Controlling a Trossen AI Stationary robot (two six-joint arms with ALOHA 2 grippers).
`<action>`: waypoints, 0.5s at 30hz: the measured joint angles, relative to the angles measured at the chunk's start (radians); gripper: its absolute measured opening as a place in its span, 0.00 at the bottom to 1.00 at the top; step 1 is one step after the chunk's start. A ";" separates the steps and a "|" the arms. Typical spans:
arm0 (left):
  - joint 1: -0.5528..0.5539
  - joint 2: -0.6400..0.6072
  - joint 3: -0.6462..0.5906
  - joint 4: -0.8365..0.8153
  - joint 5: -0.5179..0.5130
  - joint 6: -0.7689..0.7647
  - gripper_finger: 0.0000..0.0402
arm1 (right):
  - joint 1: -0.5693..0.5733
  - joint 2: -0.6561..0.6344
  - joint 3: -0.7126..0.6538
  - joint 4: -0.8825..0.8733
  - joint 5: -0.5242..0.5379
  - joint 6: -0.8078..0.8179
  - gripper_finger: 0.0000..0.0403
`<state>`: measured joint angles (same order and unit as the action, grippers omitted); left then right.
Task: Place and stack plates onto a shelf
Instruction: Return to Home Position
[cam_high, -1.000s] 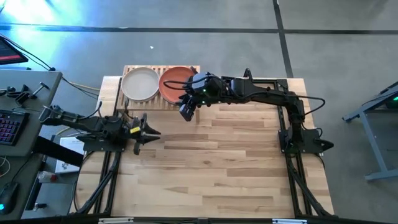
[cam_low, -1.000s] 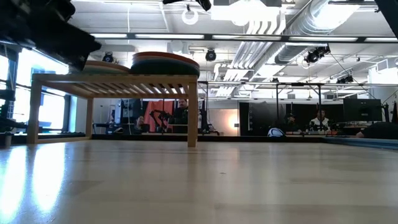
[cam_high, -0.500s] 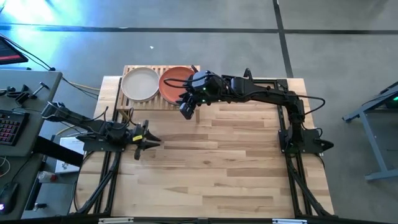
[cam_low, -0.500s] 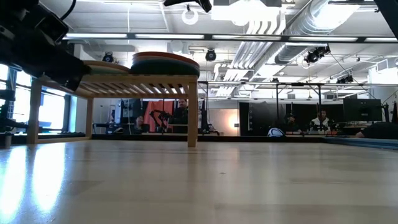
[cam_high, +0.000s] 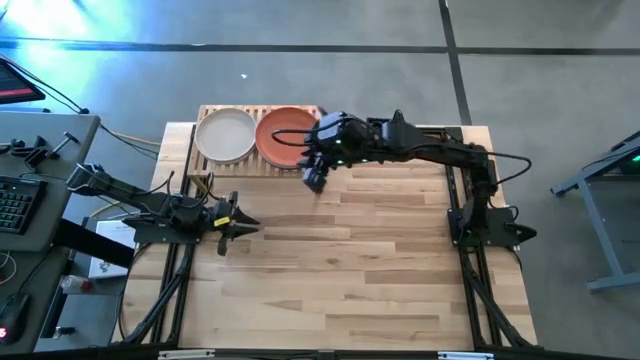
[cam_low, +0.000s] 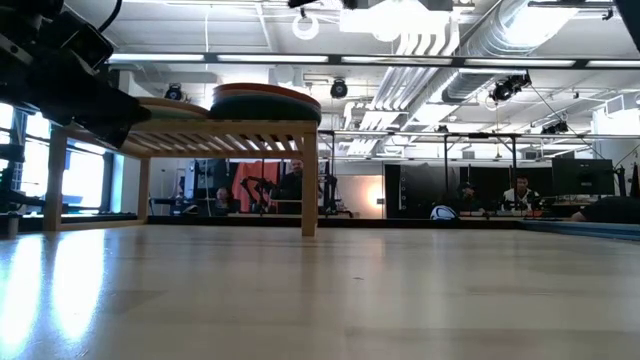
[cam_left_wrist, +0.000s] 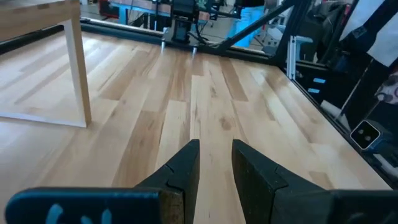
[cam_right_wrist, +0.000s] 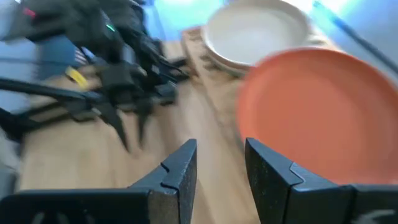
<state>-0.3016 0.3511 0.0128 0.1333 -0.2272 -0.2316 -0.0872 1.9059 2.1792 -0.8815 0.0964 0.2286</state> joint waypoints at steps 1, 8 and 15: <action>0.000 0.000 0.000 -0.001 0.000 0.000 0.21 | 0.000 -0.014 0.000 -0.034 0.025 -0.010 0.28; 0.000 0.000 0.000 -0.005 0.000 0.000 0.21 | -0.008 -0.142 0.000 -0.257 0.114 -0.104 0.28; 0.000 0.000 0.000 -0.005 0.000 -0.001 0.21 | -0.035 -0.237 -0.001 -0.452 0.148 -0.145 0.28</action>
<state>-0.3016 0.3511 0.0128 0.1280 -0.2274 -0.2321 -0.1220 1.6690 2.1780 -1.3331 0.2439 0.0832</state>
